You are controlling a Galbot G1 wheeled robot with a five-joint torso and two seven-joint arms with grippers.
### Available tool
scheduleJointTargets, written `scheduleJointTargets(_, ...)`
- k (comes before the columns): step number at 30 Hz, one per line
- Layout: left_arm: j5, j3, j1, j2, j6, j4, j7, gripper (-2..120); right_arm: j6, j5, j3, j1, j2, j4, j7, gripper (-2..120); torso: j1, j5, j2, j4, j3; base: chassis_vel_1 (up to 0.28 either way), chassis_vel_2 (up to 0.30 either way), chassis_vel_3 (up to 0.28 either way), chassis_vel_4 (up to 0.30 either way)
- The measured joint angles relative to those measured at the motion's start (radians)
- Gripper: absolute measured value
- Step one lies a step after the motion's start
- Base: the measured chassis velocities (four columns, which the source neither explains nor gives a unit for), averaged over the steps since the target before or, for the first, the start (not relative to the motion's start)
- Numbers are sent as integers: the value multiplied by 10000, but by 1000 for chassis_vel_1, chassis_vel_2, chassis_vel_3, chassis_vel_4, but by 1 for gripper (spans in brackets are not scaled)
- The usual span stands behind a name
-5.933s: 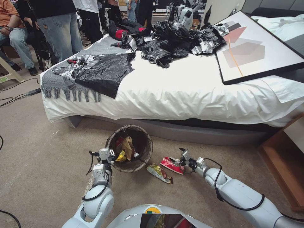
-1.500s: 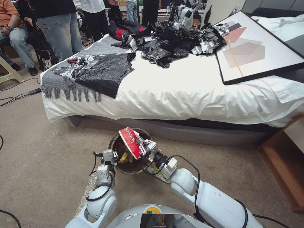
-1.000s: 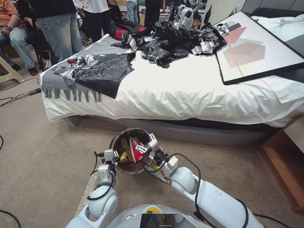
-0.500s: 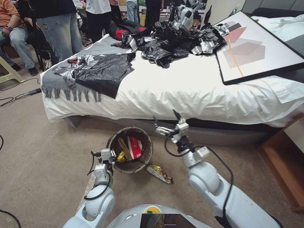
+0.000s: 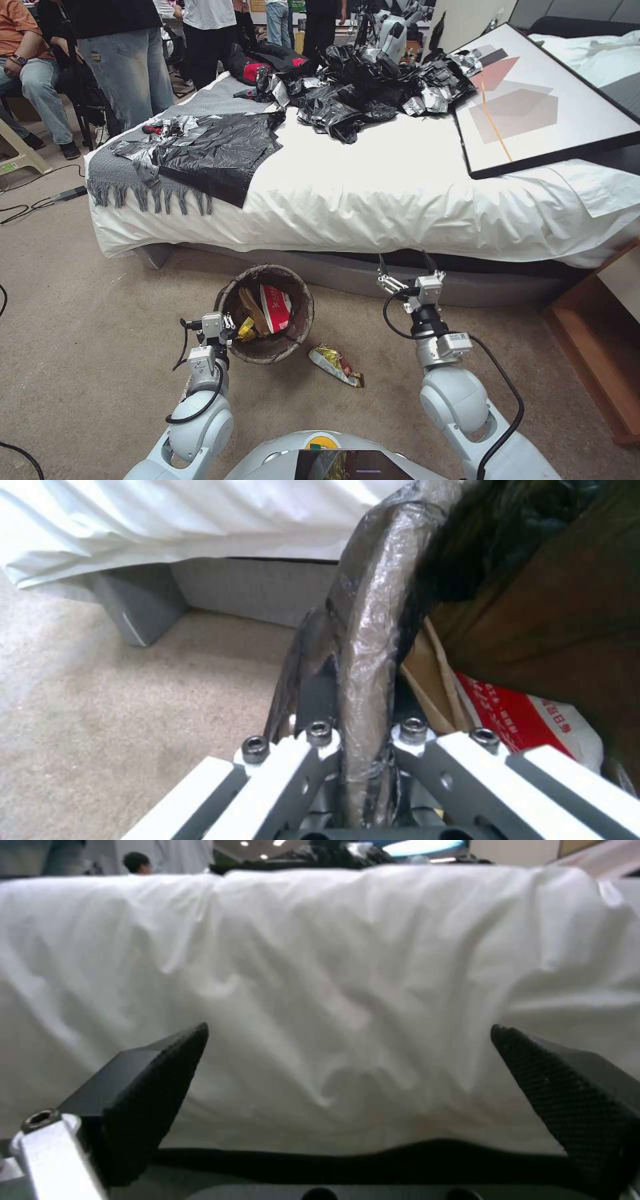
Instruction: Pick up the trash bin, then pick up the garbage from the floor and place it into the trash bin.
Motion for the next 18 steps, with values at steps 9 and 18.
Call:
scheduleJointTargets(9, 9, -411, 261, 19, -62, -168, 40, 0, 123, -1374, 1091, -1122, 1838, -934, 678, 100, 0, -1, 0, 2, 0, 0, 0, 0, 0)
scheduleJointTargets(18, 13, -479, 409, 14, -108, -287, 49, 0, 390, -1665, 1127, -1260, 2277, -1374, 657, 100, 0, -2, 0, 1, 0, 0, 0, 0, 0)
